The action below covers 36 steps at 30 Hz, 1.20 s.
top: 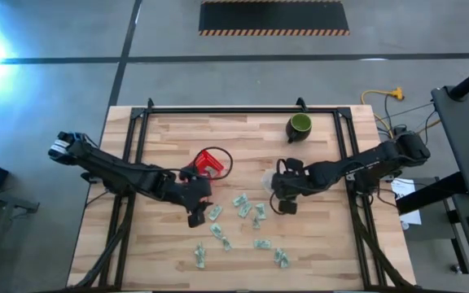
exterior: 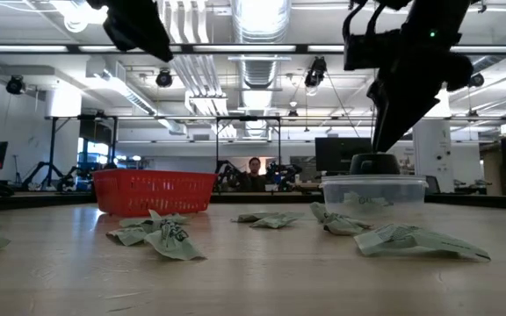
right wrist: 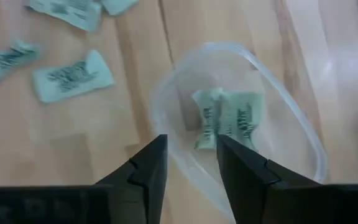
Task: Pick and place items into bin
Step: Put the stevia packet into the red bin
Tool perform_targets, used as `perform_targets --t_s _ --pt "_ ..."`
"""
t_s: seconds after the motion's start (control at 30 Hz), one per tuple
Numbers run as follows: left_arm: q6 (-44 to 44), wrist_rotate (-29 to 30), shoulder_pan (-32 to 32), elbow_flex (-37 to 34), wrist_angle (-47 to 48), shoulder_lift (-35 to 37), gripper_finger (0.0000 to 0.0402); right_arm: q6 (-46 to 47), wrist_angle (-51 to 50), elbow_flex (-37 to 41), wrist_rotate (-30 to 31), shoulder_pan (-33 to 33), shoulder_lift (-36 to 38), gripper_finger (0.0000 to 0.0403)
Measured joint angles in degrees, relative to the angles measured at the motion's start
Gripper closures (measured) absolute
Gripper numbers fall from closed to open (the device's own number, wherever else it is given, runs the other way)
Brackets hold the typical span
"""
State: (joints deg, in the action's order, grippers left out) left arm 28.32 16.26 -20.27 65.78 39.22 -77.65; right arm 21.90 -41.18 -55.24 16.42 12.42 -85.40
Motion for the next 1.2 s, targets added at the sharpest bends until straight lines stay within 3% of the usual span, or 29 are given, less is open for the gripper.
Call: perform_targets --t_s 0.37,0.77,1.2 --pt "18.27 -3.33 -2.16 -0.03 3.68 -2.74 0.0277 6.82 0.04 1.27 0.01 7.41 3.55 0.0291" --pt "-16.01 -8.03 -5.44 -0.02 -7.52 -10.39 0.0277 11.35 5.59 7.78 0.07 14.89 3.97 0.0309" --pt "-32.9 -13.09 -5.21 2.47 -8.75 -21.47 0.0271 18.4 14.86 9.65 0.26 21.3 4.02 0.0289"
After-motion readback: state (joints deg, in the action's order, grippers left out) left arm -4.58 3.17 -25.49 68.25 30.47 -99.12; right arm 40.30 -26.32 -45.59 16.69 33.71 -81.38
